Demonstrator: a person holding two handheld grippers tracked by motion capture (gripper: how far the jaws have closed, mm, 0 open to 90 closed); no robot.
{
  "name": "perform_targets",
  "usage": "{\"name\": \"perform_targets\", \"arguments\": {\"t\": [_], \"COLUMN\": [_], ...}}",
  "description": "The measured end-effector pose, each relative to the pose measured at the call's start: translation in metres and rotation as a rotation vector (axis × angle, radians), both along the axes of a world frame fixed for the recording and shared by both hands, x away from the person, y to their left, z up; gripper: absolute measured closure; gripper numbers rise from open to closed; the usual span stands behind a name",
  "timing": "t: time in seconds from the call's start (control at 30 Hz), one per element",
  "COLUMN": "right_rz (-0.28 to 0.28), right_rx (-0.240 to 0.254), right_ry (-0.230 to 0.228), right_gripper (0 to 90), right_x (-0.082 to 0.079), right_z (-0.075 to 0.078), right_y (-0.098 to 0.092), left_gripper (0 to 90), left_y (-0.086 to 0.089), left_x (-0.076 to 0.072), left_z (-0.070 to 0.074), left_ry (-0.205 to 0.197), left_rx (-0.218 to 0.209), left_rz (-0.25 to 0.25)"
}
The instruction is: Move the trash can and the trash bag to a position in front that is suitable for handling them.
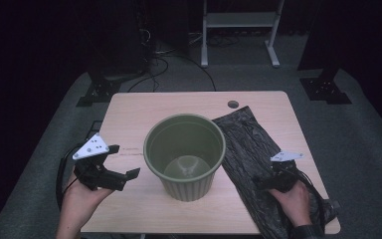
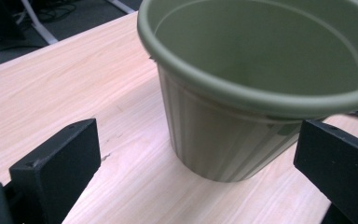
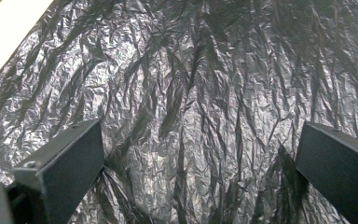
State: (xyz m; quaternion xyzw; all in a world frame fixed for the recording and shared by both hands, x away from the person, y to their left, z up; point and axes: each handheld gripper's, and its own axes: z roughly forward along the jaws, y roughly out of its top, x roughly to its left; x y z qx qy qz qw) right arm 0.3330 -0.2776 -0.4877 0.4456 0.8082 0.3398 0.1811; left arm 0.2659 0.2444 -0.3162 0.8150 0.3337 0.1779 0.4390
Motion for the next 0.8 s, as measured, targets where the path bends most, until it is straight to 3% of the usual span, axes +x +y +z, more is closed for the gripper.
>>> {"name": "perform_targets", "arguments": {"t": [0.3, 0.43, 0.7, 0.8], "right_rz": [0.0, 0.0, 0.0, 0.0], "right_rx": [0.0, 0.0, 0.001, 0.001], "right_ry": [0.0, 0.0, 0.0, 0.0], "right_gripper": [0.3, 0.3, 0.4, 0.3], "right_x": [0.0, 0.0, 0.0, 0.0], "right_z": [0.0, 0.0, 0.0, 0.0], "right_y": [0.0, 0.0, 0.0, 0.0], "left_gripper": [0.0, 0.0, 0.0, 0.0], "left_y": [0.0, -0.003, -0.005, -0.009], "left_x": [0.012, 0.019, 0.03, 0.033], "left_z": [-0.039, -0.058, -0.094, -0.107], "left_ry": [0.011, 0.02, 0.043, 0.055], "left_rx": [0.016, 0.046, 0.034, 0.049], "left_rz": [0.019, 0.026, 0.03, 0.027]}}
